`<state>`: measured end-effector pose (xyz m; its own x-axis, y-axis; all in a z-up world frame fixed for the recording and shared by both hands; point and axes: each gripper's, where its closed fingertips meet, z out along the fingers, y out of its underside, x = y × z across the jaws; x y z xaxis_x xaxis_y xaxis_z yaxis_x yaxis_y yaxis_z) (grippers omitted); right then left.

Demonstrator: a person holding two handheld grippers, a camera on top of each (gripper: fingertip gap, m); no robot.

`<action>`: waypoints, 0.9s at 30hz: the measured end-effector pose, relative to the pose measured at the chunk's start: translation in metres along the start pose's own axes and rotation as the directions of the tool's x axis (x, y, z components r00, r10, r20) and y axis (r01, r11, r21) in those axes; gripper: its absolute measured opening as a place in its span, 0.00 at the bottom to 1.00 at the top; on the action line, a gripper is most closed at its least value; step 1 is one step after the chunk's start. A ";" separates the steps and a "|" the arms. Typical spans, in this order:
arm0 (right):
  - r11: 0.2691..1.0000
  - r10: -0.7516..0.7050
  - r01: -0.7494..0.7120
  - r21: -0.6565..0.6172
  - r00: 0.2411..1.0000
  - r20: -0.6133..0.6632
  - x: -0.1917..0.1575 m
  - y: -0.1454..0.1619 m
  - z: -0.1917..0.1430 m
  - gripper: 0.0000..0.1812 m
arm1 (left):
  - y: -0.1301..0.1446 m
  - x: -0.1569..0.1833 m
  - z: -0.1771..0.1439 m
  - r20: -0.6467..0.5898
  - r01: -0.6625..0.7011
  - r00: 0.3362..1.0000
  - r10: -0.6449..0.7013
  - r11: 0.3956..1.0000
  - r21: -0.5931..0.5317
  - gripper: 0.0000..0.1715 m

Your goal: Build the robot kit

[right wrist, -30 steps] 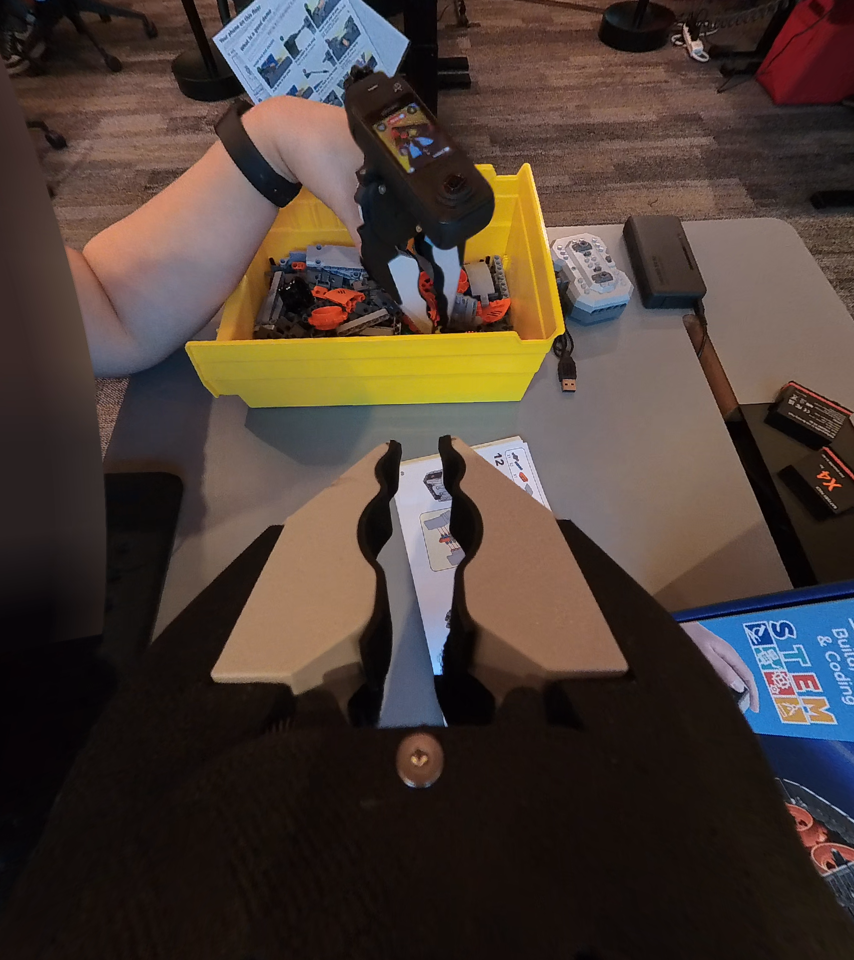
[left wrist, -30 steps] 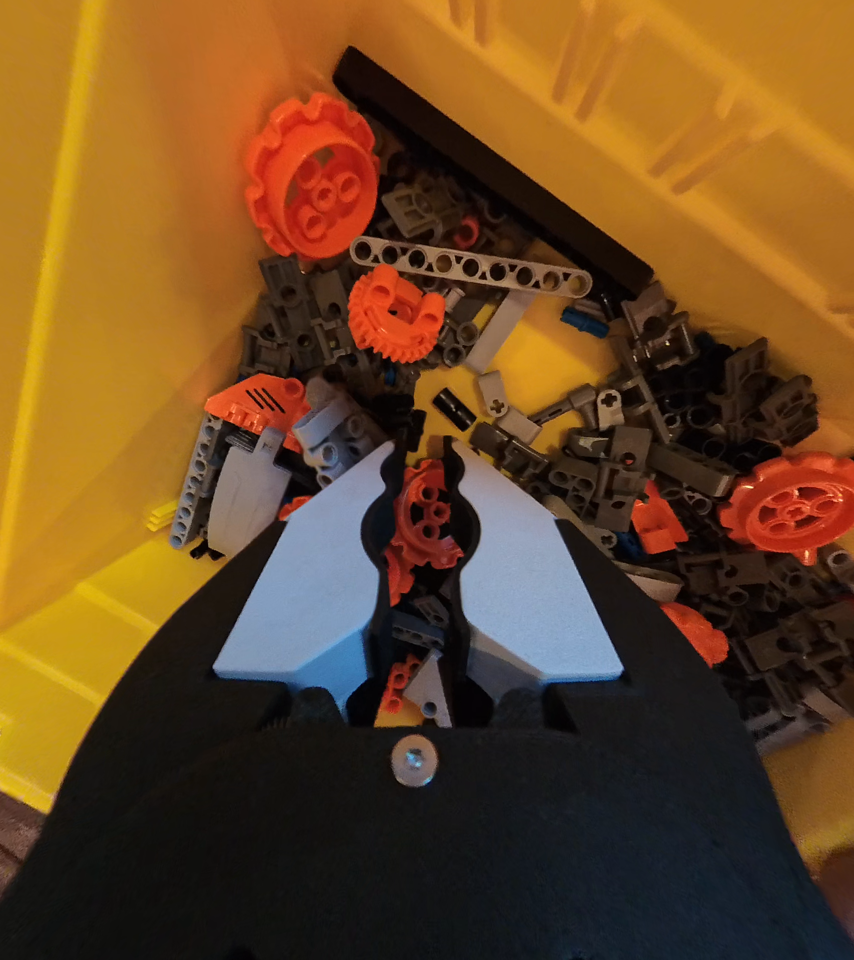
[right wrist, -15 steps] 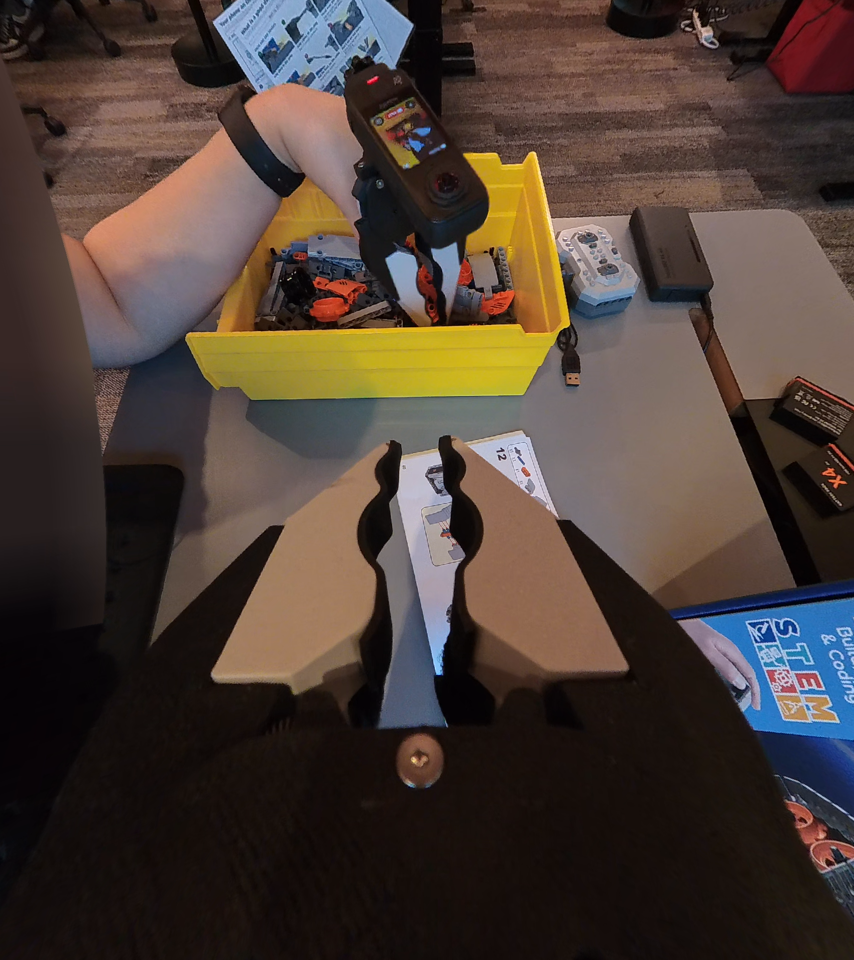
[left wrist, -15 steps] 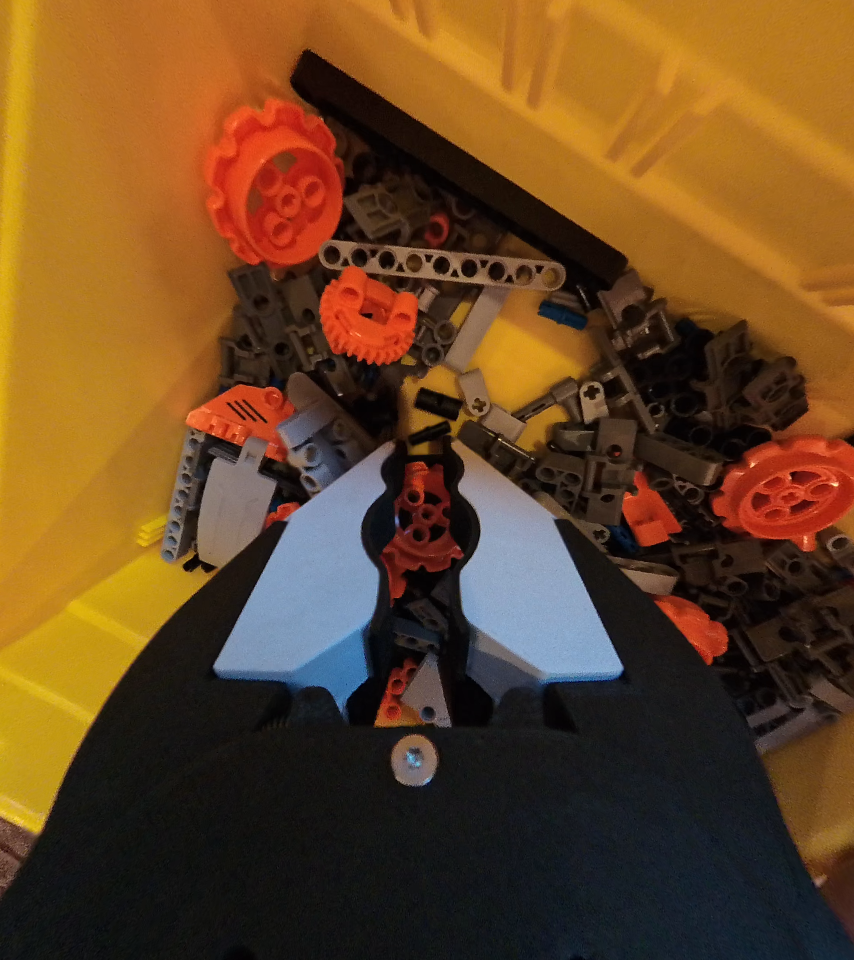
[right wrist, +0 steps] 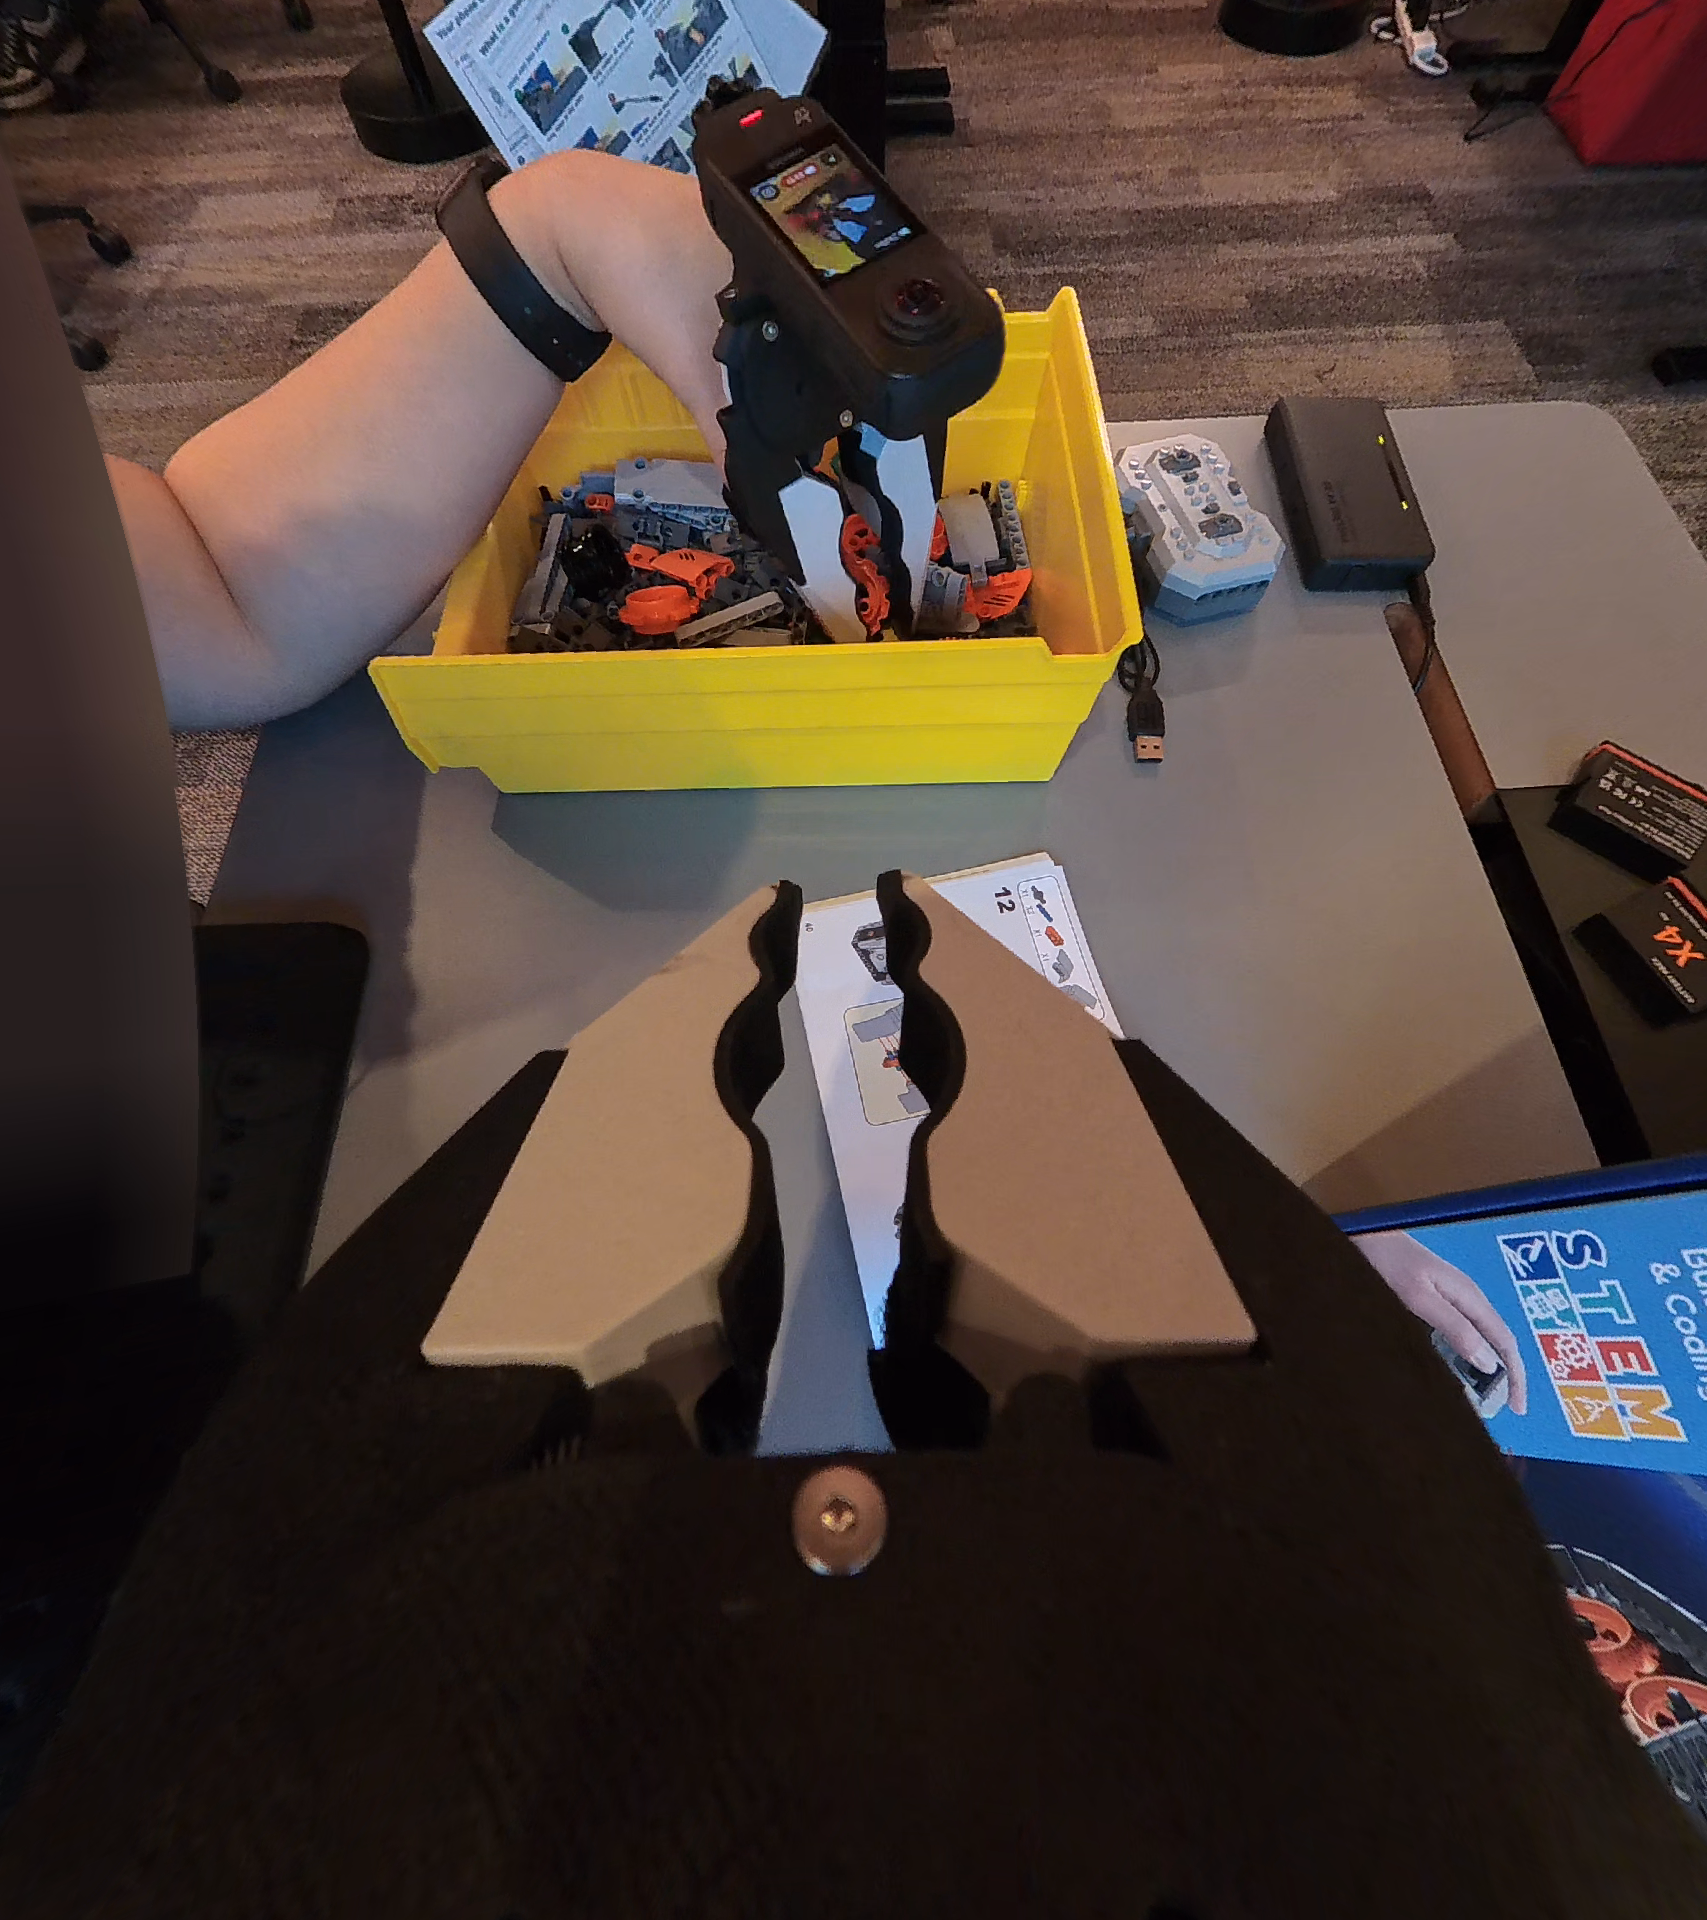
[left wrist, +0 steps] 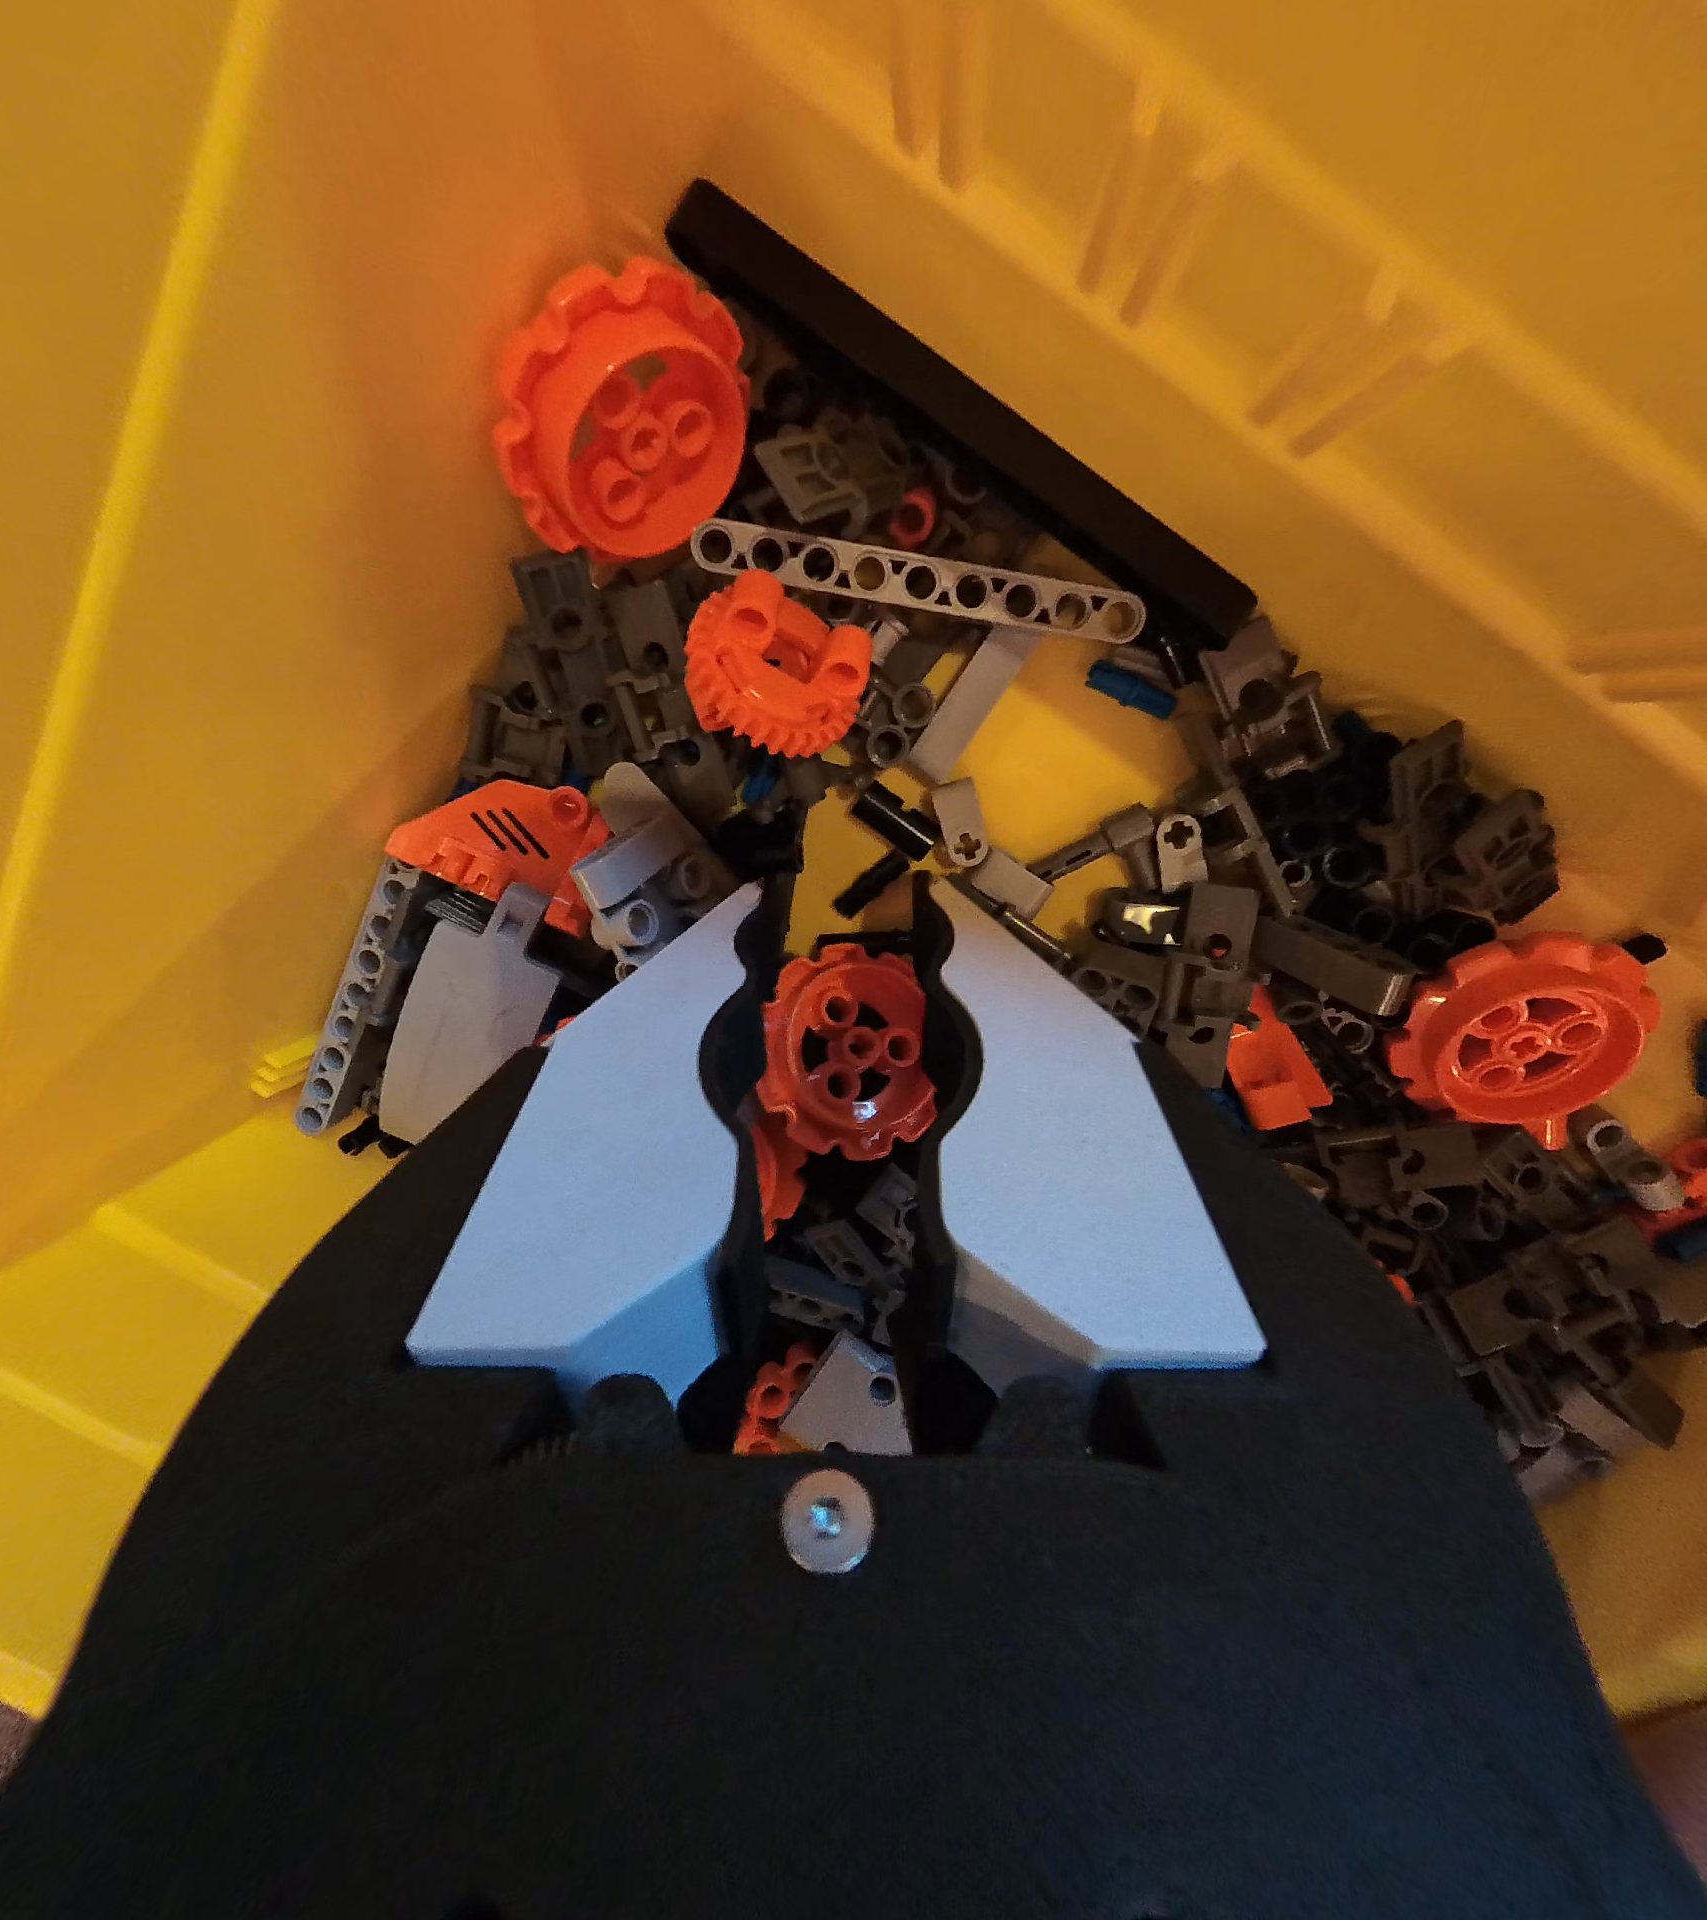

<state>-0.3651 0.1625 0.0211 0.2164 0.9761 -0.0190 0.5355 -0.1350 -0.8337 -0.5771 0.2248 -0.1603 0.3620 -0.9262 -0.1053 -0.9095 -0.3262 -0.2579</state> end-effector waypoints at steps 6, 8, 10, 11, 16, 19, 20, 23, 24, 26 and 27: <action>1.000 -0.003 0.003 -0.003 1.000 0.003 -0.001 0.000 0.001 0.08 | -0.001 0.005 0.003 -0.017 -0.029 0.999 0.030 1.000 0.002 0.09; 1.000 -0.003 0.003 -0.003 1.000 0.004 -0.001 0.000 0.001 0.08 | -0.002 0.007 0.004 -0.025 -0.047 0.999 0.047 0.999 0.003 0.06; 1.000 -0.005 0.005 -0.003 1.000 0.004 -0.002 0.000 0.000 0.08 | -0.001 0.009 0.004 -0.039 -0.044 0.998 0.044 0.999 -0.001 0.03; 1.000 -0.006 0.006 -0.002 1.000 0.004 -0.002 0.000 0.000 0.08 | -0.001 0.010 0.004 -0.041 -0.043 0.998 0.042 0.999 -0.002 0.03; 1.000 -0.005 0.005 -0.001 1.000 0.005 -0.002 0.000 0.000 0.08 | -0.001 0.008 0.000 -0.039 -0.026 0.999 0.026 1.000 -0.004 0.01; 1.000 -0.007 0.007 -0.005 1.000 0.005 -0.002 0.000 0.000 0.08 | -0.014 0.007 -0.016 -0.042 0.007 0.999 -0.004 0.996 0.089 0.01; 1.000 -0.007 0.007 -0.005 1.000 0.004 -0.002 0.000 0.000 0.08 | -0.016 0.006 -0.022 -0.040 0.015 0.999 -0.011 0.994 0.111 0.01; 1.000 -0.007 0.007 -0.004 1.000 0.003 -0.002 0.000 -0.001 0.08 | -0.012 0.001 -0.027 0.000 0.022 1.000 -0.022 0.994 0.104 0.00; 1.000 -0.007 0.007 -0.003 1.000 0.002 -0.002 0.000 -0.001 0.08 | -0.012 0.003 -0.026 -0.014 0.026 1.000 -0.025 0.995 0.101 0.00; 1.000 -0.006 0.006 -0.003 1.000 0.002 -0.001 0.000 -0.001 0.08 | -0.013 0.001 -0.024 -0.016 0.036 0.999 -0.035 0.994 0.104 0.00; 1.000 -0.005 0.005 -0.005 1.000 0.002 -0.001 0.001 -0.001 0.08 | -0.013 0.001 -0.024 -0.018 0.042 0.999 -0.041 0.994 0.101 0.00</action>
<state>-0.3645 0.1612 0.0208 0.2122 0.9771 -0.0158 0.5406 -0.1308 -0.8311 -0.5699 0.2240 -0.1336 0.3950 -0.9154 -0.0774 -0.8680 -0.3443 -0.3578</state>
